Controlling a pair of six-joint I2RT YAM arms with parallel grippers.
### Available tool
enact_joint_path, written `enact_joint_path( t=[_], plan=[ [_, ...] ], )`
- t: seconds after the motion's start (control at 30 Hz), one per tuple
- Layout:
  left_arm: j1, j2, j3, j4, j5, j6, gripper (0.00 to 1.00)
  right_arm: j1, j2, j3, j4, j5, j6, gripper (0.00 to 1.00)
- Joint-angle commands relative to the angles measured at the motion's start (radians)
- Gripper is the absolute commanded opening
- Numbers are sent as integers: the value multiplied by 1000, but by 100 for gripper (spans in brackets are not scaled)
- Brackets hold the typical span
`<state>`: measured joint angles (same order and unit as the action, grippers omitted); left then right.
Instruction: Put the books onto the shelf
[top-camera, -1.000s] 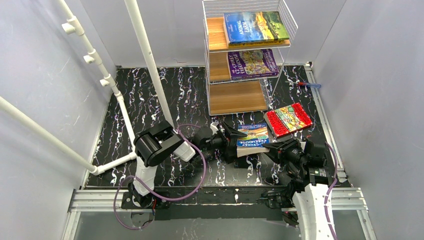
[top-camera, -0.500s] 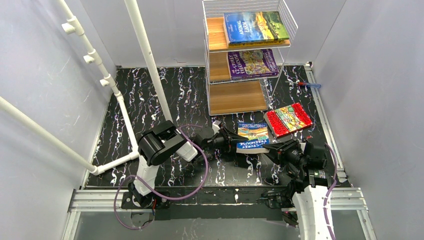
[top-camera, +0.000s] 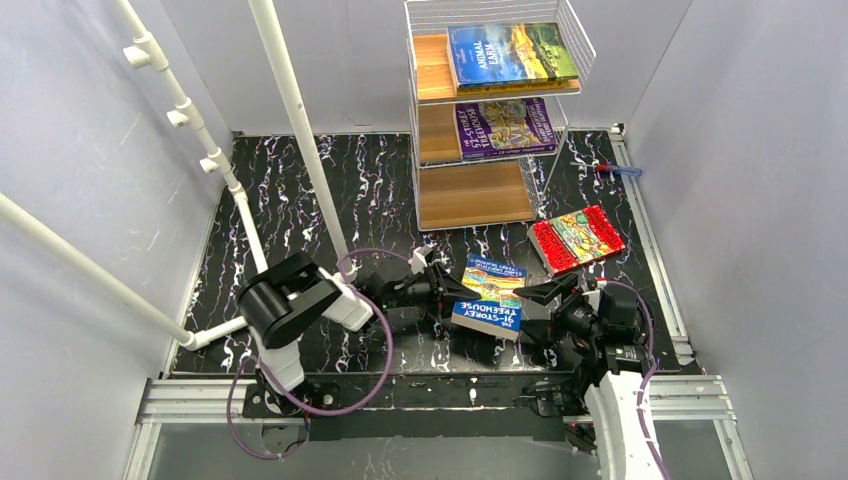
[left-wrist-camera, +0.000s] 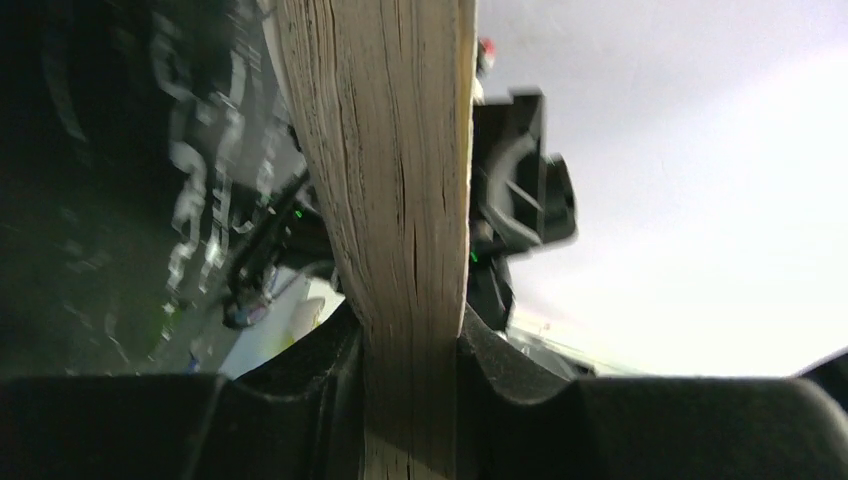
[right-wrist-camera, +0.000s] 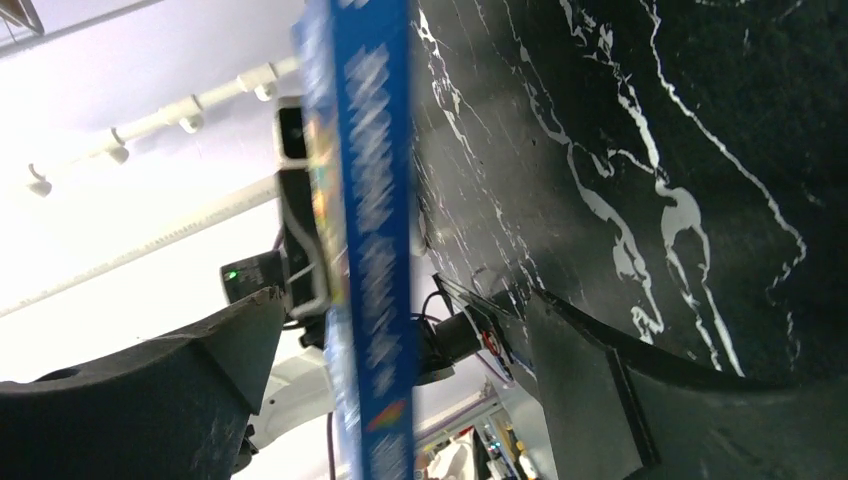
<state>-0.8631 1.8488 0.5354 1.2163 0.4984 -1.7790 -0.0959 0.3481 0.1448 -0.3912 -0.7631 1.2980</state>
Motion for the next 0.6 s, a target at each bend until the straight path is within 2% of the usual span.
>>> enact_joint_path(
  t=[0.0, 0.07, 0.2, 0.3, 0.37, 0.5, 0.57],
  plan=[
    [0, -207, -29, 24, 123, 100, 0, 4, 13, -62, 271, -101, -3, 98],
    [1, -252, -23, -6, 160, 118, 0, 5, 2, -89, 370, -135, 40, 99],
    [1, -314, -3, -59, 221, 169, 0, 13, -17, -136, 679, -200, 210, 99],
    [2, -321, 32, -96, 271, 210, 0, 27, -10, -115, 735, -217, 222, 98],
    [6, -318, 48, -100, 289, 215, 0, 29, -5, -100, 736, -219, 222, 90],
    [18, -314, 59, -109, 312, 219, 0, 29, 2, -100, 760, -205, 263, 63],
    [26, -320, 45, -116, 306, 220, 0, 29, 5, -101, 768, -210, 274, 59]
  ],
)
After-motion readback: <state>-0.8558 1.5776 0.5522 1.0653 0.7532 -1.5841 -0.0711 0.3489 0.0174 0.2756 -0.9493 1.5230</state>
